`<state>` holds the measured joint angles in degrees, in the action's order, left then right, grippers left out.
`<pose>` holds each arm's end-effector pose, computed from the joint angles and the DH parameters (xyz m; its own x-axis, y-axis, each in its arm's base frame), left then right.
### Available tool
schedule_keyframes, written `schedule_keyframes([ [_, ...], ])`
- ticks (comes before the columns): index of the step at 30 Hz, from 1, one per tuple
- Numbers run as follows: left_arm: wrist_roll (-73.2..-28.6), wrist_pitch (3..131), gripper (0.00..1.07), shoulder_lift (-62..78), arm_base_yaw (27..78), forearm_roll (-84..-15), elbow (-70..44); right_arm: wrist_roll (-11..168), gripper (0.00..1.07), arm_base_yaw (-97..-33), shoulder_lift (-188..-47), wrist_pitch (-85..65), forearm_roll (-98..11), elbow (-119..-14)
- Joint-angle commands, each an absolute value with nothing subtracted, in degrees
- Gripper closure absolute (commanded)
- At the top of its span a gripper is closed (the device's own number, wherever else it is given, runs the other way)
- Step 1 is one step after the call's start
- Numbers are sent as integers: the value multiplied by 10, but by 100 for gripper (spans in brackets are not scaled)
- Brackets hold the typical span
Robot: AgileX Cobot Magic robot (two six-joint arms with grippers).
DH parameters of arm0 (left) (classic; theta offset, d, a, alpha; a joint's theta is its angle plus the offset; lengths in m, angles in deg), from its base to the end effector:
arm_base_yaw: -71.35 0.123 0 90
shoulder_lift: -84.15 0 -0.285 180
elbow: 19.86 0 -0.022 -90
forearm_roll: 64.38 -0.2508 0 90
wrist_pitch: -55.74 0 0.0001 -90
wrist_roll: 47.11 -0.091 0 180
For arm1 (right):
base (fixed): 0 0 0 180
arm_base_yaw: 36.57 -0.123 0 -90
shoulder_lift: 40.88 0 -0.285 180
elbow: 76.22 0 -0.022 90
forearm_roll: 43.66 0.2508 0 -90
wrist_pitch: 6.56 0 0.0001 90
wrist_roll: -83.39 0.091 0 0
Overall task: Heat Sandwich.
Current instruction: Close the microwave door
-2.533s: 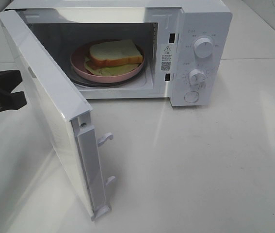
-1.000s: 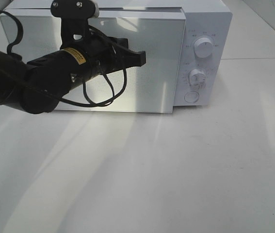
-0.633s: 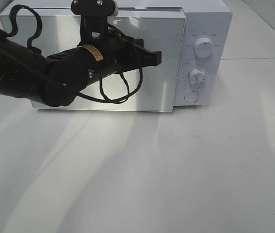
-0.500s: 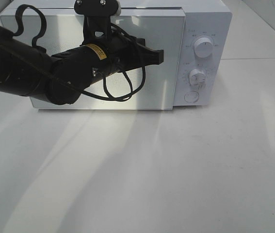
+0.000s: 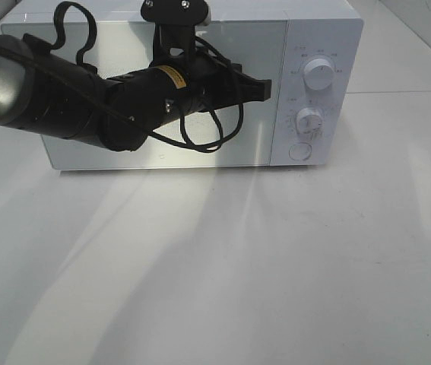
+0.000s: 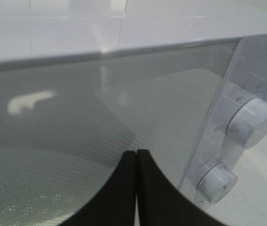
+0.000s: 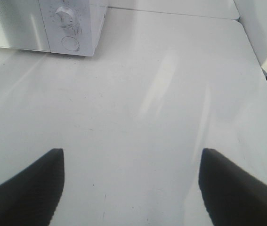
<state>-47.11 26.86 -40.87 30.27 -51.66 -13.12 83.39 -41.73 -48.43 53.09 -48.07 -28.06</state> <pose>0.3480 -0.2906 0.1846 -0.2839 -0.0083 -0.9588 0.5304 0.8317 -0.1642 -0.0051 -0.0065 0.2810 -0.4239 -0.0773 -0.9024 -0.0465 0.9969 -0.0635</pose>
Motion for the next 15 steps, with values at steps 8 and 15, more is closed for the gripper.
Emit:
schedule_keyframes([
  [8,-471,230,106,-412,321,-475,-147,837,31,-413,-469,527,-481,-280],
  [15,-496,242,106,-388,311,-483,-133,837,31,-413,-469,527,-481,-280],
])
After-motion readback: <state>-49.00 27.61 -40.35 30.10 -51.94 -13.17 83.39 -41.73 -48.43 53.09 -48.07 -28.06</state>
